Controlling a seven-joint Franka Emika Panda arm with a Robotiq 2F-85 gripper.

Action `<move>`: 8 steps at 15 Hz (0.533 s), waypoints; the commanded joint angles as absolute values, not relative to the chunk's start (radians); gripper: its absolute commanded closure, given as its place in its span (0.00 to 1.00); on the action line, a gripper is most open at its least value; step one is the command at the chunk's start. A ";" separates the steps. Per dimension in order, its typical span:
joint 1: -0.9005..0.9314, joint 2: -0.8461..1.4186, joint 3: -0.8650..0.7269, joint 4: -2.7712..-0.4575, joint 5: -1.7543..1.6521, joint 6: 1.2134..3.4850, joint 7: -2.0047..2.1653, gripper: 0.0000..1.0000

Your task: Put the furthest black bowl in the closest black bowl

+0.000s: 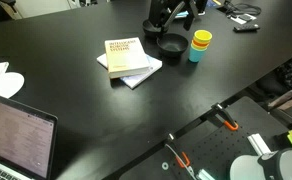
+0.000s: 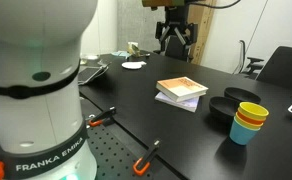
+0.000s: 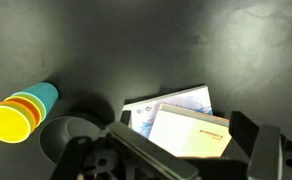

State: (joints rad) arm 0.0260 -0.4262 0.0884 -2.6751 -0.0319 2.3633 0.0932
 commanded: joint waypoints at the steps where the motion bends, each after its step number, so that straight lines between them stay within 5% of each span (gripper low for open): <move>1: 0.030 -0.427 0.084 -2.670 -0.034 2.361 0.095 0.00; 8: 0.042 -0.389 0.071 -2.644 -0.011 2.380 0.067 0.00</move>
